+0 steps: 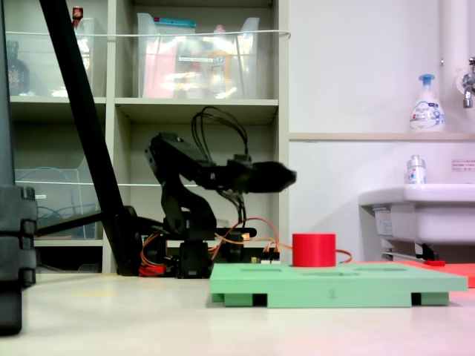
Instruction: Put the cylinder block into the corresponding hole
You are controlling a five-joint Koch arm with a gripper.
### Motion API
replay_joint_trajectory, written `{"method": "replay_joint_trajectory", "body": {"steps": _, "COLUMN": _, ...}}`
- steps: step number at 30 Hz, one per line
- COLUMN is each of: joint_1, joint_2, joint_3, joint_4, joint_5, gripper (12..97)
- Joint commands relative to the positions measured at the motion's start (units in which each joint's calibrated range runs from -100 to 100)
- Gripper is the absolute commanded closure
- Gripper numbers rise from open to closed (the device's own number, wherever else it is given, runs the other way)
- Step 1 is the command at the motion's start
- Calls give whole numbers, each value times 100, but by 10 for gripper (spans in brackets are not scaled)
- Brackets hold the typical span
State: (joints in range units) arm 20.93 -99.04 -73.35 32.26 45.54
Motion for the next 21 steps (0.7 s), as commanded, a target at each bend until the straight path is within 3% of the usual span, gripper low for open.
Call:
{"method": "replay_joint_trajectory", "body": {"steps": 1, "joint_1": -513, "joint_2": -96, "joint_3": 575, "joint_4": -168, "joint_5": -1275, "gripper": 626}}
{"method": "replay_joint_trajectory", "body": {"steps": 5, "joint_1": -1040, "joint_2": -96, "joint_3": 405, "joint_4": 121, "joint_5": -2774, "gripper": 626}}
{"method": "replay_joint_trajectory", "body": {"steps": 13, "joint_1": -2256, "joint_2": -96, "joint_3": -412, "joint_4": -650, "joint_5": -3912, "gripper": 629}}
{"method": "replay_joint_trajectory", "body": {"steps": 21, "joint_1": -2383, "joint_2": -96, "joint_3": -2346, "joint_4": -1651, "joint_5": -4542, "gripper": 629}}
